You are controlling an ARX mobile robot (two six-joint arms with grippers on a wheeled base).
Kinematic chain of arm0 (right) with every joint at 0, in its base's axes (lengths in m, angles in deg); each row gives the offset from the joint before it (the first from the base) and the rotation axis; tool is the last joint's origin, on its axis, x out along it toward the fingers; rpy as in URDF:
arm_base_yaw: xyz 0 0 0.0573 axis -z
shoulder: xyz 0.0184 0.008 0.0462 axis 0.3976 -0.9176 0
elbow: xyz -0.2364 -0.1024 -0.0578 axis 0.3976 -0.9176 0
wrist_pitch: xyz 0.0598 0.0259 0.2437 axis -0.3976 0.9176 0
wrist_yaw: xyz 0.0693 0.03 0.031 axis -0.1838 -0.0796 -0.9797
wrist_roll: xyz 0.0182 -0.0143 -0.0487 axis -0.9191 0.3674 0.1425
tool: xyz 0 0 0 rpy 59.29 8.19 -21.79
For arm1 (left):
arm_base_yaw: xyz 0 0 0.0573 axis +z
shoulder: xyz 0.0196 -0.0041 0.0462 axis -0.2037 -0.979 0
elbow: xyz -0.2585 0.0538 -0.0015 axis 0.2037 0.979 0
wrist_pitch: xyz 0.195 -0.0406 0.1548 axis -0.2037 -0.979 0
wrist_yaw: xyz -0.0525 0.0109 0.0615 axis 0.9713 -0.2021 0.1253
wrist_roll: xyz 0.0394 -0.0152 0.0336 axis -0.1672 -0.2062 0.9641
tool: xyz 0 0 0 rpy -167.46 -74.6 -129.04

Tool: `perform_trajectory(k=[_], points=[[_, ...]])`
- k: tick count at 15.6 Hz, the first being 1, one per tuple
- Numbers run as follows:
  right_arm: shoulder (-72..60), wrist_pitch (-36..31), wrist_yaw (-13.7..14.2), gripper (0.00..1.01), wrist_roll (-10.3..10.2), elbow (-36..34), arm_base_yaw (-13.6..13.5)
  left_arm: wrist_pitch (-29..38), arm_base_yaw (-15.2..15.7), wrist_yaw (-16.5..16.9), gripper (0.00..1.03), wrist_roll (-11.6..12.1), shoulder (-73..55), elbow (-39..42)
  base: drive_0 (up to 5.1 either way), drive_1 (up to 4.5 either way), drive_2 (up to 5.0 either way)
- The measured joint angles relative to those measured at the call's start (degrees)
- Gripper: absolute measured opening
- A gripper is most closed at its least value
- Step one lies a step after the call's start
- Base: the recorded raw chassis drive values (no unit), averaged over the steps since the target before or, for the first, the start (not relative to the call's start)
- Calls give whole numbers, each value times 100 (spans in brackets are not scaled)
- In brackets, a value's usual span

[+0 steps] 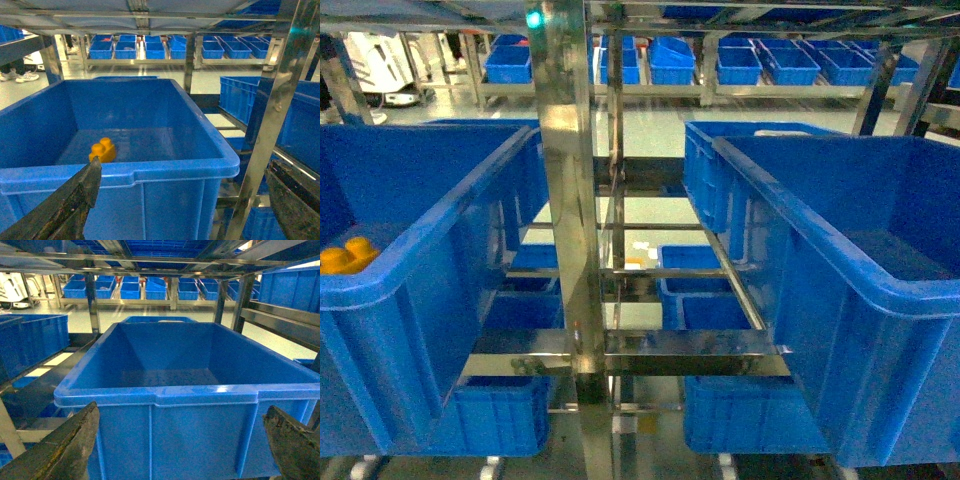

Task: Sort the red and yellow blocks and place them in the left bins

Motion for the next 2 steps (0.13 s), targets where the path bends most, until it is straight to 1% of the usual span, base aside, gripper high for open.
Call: perform_trajectory(k=[2], points=[[0,0,0,98,-2,0,0,0,0,0,98,0,0,0,0,0,0]])
